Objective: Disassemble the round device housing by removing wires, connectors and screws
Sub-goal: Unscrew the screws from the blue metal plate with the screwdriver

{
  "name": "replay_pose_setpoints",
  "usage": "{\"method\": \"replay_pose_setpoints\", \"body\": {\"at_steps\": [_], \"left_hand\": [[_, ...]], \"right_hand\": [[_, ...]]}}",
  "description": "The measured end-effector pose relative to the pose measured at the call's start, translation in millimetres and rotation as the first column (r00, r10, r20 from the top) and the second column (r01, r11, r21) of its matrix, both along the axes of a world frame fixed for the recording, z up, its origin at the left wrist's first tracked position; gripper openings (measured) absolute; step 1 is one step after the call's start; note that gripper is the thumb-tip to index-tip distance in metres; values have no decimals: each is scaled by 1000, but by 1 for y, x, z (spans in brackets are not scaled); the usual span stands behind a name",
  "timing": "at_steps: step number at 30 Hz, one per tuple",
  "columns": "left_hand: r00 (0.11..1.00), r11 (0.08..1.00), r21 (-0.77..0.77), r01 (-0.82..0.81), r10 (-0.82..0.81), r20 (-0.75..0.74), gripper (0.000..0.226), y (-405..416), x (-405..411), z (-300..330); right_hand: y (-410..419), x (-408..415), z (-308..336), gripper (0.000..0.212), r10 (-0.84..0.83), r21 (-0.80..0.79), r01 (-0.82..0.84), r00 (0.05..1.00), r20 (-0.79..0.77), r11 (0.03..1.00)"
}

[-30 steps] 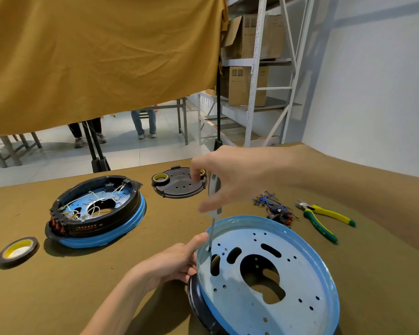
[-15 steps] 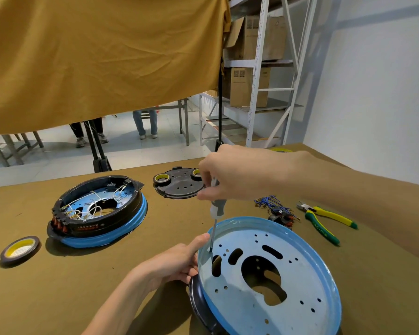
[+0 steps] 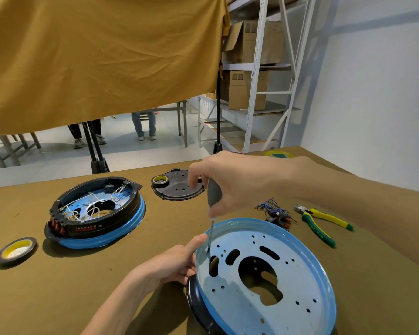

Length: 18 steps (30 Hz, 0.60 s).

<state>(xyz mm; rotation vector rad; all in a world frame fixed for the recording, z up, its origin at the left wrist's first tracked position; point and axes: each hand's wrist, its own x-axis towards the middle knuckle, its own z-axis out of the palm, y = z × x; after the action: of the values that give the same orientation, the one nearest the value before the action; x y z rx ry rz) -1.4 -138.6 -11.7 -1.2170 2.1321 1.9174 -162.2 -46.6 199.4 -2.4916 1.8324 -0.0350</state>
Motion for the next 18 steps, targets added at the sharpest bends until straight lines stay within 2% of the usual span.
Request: {"method": "replay_pose_setpoints", "body": {"at_steps": [3, 4, 6, 7, 9, 11, 14, 15, 17, 18], "left_hand": [[1000, 1000, -23, 6, -6, 7, 117, 1, 1, 1], [1000, 999, -31, 9, -9, 10, 116, 2, 1, 1], [1000, 999, -43, 7, -6, 14, 117, 2, 1, 1], [1000, 999, -46, 0, 1, 17, 118, 3, 0, 2], [1000, 999, -49, -15, 17, 24, 120, 3, -1, 3], [1000, 999, -51, -19, 20, 24, 121, 4, -1, 3], [999, 998, -57, -25, 27, 22, 119, 6, 0, 6], [999, 998, -59, -32, 33, 23, 119, 6, 0, 6], [999, 998, -56, -39, 40, 25, 123, 7, 0, 6], [999, 998, -53, -43, 44, 26, 124, 7, -1, 7]], "right_hand": [[-2, 6, -11, 49, -117, -238, 54, 959, -259, 970], [-4, 5, -11, 47, -133, -264, 60, 954, -268, 963], [-6, 1, -5, 29, -84, -163, 63, 989, -122, 985], [-6, 0, -1, 27, -53, -92, 50, 998, -33, 995], [-3, -2, 3, 43, -20, -5, 20, 998, 55, 1000], [-1, -2, -1, 50, -49, -65, 47, 999, -17, 997], [0, 0, -5, 58, -181, -224, 129, 956, -230, 966], [0, 0, -5, 54, -182, -223, 131, 958, -222, 966], [1, 0, 0, 28, -98, -117, 88, 992, -83, 989], [2, -1, 4, 25, -52, -53, 51, 998, -21, 997]]}}
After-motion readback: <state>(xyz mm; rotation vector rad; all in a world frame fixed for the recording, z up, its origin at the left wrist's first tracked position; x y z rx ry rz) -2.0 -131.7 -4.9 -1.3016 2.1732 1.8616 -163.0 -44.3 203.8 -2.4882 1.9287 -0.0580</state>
